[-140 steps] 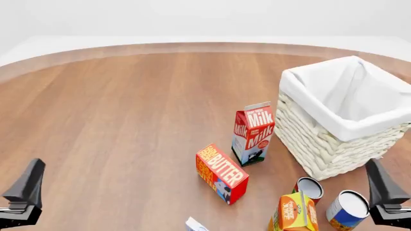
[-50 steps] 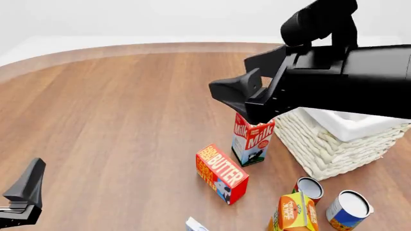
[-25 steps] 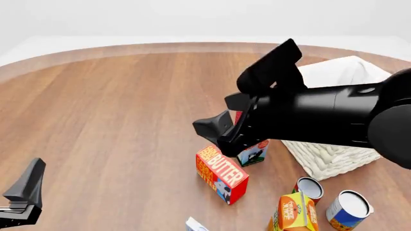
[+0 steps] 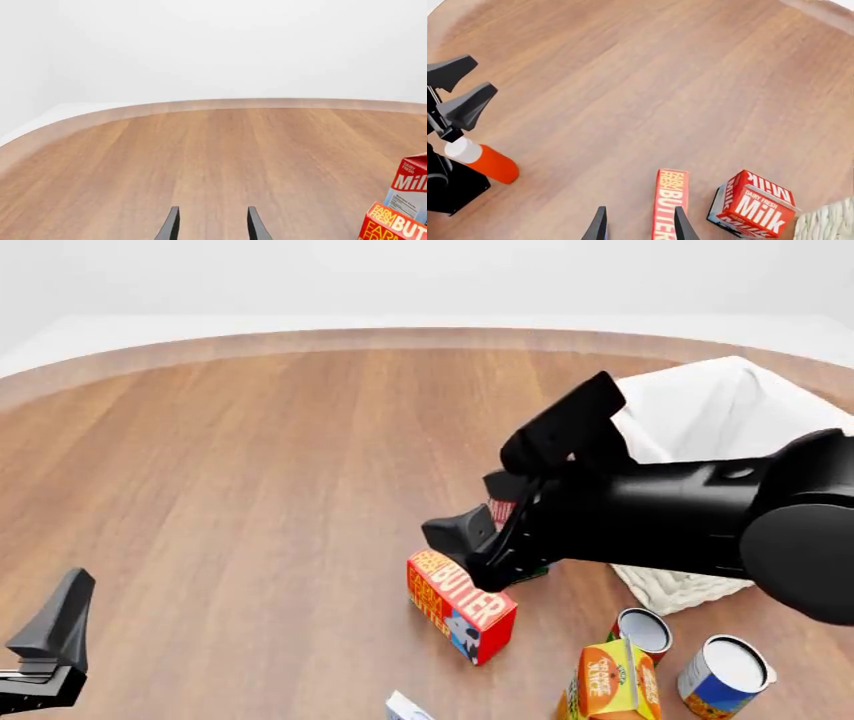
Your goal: Pick up the cream cheese box and the butter, and put them in the basket.
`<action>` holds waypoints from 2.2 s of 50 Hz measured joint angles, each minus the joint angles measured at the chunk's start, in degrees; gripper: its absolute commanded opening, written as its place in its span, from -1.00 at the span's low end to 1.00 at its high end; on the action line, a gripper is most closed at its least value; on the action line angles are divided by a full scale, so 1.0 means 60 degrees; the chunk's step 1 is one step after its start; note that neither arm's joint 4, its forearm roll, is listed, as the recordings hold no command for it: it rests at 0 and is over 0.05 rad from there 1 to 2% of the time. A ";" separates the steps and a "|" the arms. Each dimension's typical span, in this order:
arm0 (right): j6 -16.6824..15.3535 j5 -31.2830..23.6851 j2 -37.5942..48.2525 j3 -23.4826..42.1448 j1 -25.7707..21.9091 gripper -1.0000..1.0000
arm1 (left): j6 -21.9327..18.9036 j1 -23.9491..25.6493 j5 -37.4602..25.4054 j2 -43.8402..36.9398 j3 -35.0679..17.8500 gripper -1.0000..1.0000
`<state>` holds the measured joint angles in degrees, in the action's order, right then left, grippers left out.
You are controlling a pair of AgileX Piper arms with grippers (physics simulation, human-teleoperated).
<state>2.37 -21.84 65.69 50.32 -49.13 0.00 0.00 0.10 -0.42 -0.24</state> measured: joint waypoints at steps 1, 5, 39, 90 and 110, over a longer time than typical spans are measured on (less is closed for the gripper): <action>0.0010 0.0022 -0.0006 -0.0043 0.0020 1.00 | 0.0000 0.0000 0.0000 0.0000 0.0000 1.00; 0.0050 0.0108 -0.0027 -0.0207 0.0092 1.00 | 0.0000 0.0000 0.0000 0.0000 0.0000 1.00; 0.0189 0.0979 0.0010 -0.1370 0.0798 1.00 | 0.0000 0.0000 0.0000 0.0000 0.0000 1.00; -0.0276 0.1257 0.2020 -0.1166 0.1335 1.00 | 0.0000 0.0000 0.0000 0.0000 0.0000 1.00; 0.0001 0.1718 0.2869 -0.1330 0.1309 1.00 | 0.0000 0.0000 0.0000 0.0000 0.0000 1.00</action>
<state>2.37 -11.53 82.90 42.34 -41.28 0.00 0.00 0.10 -0.42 -0.24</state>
